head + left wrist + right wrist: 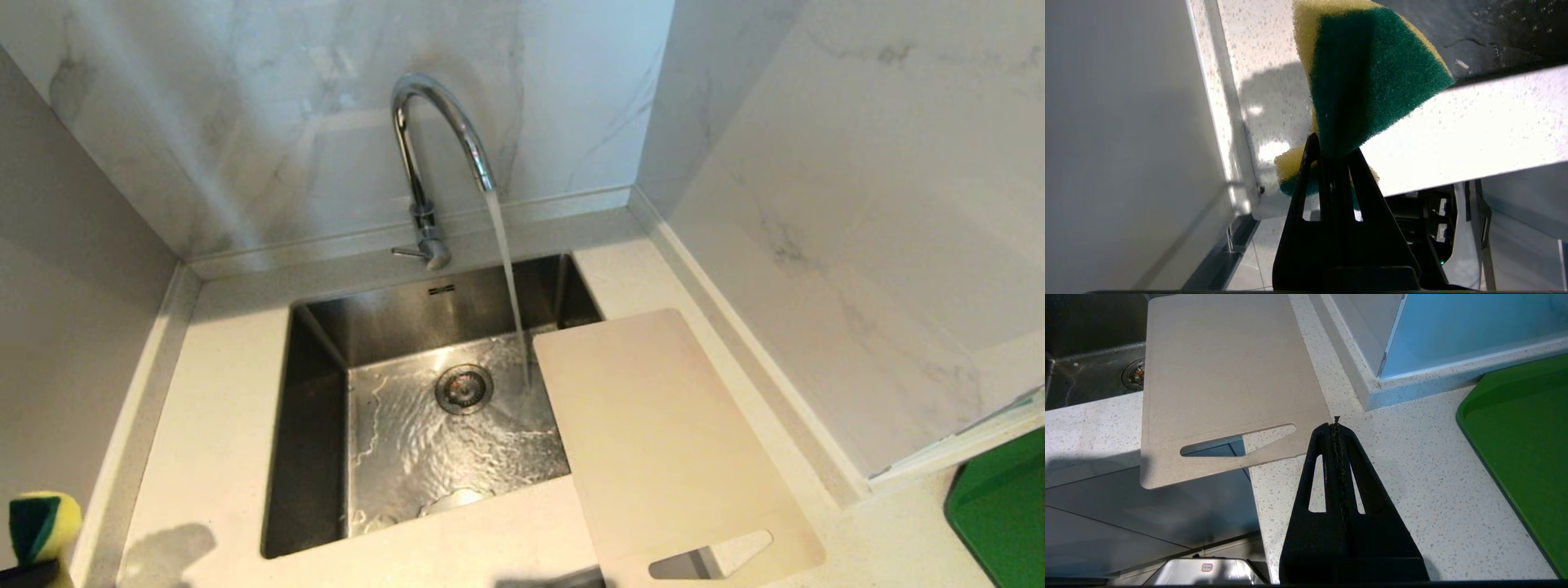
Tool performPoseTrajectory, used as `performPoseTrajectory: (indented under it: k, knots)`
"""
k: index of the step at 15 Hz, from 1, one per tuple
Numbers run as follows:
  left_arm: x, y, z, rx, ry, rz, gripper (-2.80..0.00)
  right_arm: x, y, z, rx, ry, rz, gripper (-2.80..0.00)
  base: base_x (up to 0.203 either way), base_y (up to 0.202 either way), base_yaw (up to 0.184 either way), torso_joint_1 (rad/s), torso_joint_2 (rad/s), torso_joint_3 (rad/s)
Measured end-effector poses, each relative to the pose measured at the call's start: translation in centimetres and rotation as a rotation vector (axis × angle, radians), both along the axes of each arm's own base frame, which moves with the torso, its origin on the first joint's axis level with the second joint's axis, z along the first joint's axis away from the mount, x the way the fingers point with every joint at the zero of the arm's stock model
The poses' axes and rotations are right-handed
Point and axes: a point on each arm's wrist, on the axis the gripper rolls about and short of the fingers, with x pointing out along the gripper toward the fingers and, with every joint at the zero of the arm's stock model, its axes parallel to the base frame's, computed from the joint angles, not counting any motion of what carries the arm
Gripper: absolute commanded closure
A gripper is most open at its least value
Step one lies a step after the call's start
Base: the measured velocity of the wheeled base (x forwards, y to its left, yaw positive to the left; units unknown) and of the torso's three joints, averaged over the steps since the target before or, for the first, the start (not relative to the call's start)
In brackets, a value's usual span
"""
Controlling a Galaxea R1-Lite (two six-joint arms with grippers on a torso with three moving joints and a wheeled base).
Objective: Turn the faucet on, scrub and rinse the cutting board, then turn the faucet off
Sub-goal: Pick up the cutting board
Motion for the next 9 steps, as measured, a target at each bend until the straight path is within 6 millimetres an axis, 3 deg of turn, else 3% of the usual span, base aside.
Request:
performPoseTrajectory:
  k: [9]
  knots:
    - [-4.2,0.0,-4.4,0.043,-0.036,-0.004,0.00,0.0,0.0,0.0,-0.001,0.000,0.000,0.00,0.000,0.000,0.000,0.000,0.00,0.000]
